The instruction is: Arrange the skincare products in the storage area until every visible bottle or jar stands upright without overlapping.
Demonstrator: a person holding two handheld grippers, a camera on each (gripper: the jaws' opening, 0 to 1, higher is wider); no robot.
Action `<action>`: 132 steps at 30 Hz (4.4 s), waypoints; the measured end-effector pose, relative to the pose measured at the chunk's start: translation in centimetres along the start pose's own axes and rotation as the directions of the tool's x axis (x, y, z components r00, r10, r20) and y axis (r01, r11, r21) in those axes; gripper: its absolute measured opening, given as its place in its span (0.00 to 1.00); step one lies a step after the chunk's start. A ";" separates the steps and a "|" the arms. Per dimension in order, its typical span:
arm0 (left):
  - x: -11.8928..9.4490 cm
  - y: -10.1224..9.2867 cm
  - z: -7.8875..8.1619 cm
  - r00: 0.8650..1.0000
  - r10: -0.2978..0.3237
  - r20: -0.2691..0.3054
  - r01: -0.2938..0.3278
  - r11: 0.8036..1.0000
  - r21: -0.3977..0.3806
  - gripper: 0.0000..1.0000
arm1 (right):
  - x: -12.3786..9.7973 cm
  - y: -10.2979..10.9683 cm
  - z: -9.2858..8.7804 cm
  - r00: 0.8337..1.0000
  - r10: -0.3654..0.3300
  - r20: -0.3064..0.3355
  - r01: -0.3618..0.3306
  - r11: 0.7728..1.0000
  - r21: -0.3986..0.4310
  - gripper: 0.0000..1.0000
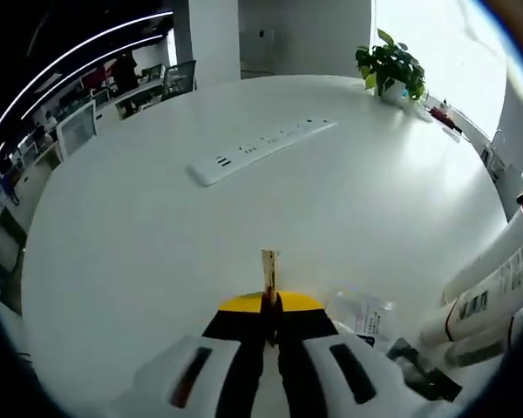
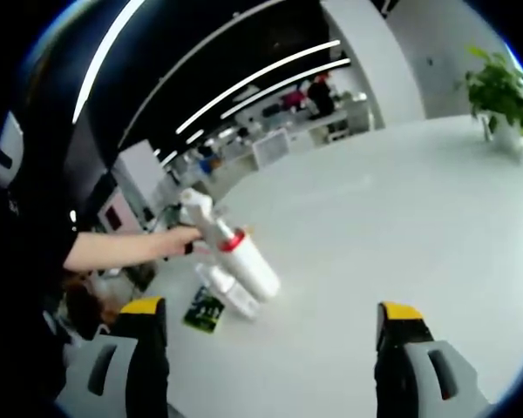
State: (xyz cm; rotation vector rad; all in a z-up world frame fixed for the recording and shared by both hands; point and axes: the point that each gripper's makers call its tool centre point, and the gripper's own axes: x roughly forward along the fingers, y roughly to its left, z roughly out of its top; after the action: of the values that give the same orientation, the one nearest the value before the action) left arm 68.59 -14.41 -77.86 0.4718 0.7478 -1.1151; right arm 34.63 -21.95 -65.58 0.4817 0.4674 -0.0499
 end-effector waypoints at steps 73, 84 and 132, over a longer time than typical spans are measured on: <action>-30.3 -11.4 2.8 0.936 -0.296 0.193 0.241 0.934 0.262 0.05 | -1.6 18.0 4.9 0.933 0.358 -0.027 -0.348 0.882 -0.318 0.70; -31.9 -15.1 1.3 0.922 -0.358 0.149 0.300 0.902 0.312 0.05 | -2.9 19.4 4.6 0.920 0.391 -0.016 -0.366 0.847 -0.386 0.53; -35.2 -25.8 -2.7 0.834 -0.551 -0.031 0.507 0.744 0.436 0.05 | -5.1 26.6 2.1 0.819 0.549 -0.166 -0.529 0.613 -0.587 0.00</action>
State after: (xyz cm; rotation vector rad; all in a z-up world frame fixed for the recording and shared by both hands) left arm 35.50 -0.40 -52.96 0.5833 0.5524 -1.8559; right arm 35.11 0.37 -50.12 -0.0470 0.2624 0.6779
